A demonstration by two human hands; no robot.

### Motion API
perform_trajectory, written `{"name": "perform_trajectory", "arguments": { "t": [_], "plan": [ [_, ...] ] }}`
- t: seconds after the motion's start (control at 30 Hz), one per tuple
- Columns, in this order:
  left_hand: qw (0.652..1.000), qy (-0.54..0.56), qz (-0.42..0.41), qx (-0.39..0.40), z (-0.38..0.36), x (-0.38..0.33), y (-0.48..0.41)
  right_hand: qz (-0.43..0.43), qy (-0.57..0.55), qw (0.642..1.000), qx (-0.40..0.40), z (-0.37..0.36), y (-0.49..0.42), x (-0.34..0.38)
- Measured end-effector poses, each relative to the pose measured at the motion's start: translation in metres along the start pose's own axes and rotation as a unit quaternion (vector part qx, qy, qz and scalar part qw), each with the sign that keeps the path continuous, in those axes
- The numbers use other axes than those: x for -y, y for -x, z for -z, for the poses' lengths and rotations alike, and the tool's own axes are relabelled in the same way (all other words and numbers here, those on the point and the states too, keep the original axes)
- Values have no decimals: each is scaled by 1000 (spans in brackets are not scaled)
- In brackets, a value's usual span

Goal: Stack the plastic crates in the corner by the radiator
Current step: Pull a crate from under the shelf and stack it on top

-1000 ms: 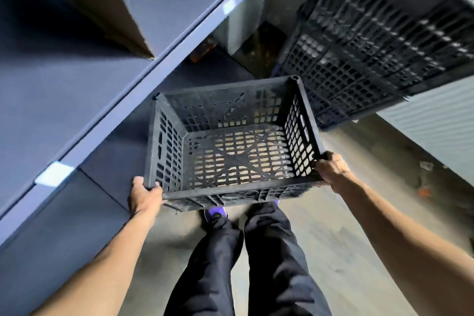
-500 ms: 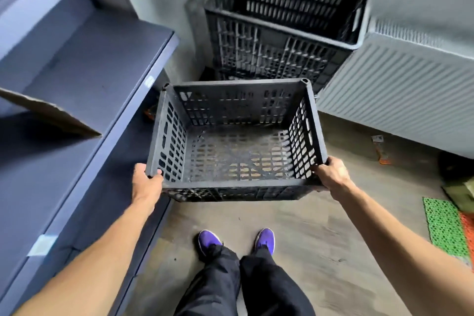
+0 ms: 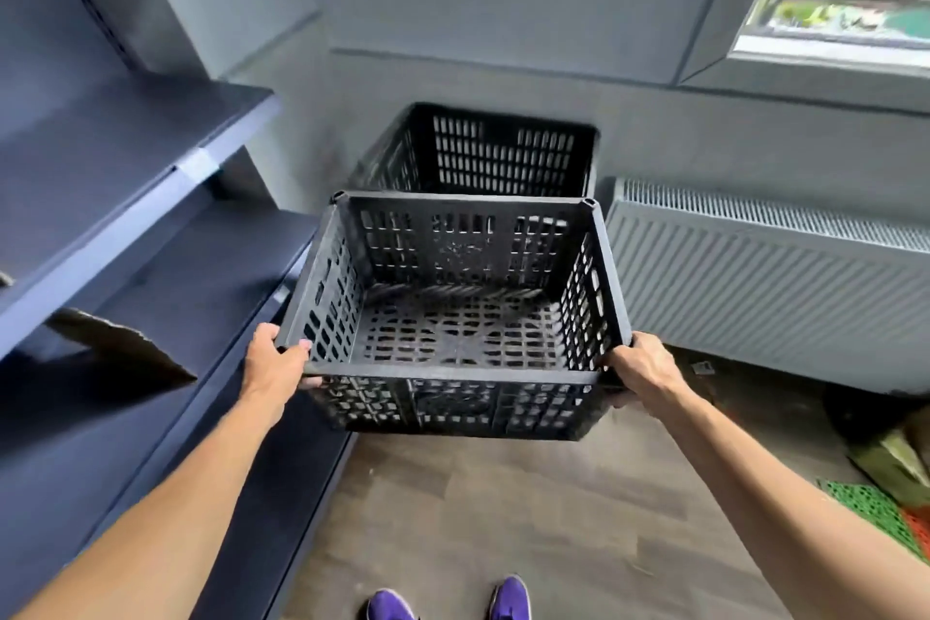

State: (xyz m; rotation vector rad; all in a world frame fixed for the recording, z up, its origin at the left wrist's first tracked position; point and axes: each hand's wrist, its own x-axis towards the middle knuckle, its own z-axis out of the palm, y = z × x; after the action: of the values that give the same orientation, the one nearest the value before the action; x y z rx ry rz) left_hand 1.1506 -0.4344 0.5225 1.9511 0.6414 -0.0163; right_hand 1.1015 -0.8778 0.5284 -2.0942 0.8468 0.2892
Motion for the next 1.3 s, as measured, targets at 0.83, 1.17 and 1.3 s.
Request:
{"name": "perform_trajectory", "arguments": {
  "t": [0.83,1.17,1.3],
  "plan": [
    [990,18,-134,44,64,-124,-2,-11,-37,994,-103,54,128,98],
    [981,43,-177,59,92,-164,-21,3,-62,985,-160,57,149,138],
    [977,54,-199,58,95,-181,-31,6,-62,983,-174,58,150,149]
  ]
}}
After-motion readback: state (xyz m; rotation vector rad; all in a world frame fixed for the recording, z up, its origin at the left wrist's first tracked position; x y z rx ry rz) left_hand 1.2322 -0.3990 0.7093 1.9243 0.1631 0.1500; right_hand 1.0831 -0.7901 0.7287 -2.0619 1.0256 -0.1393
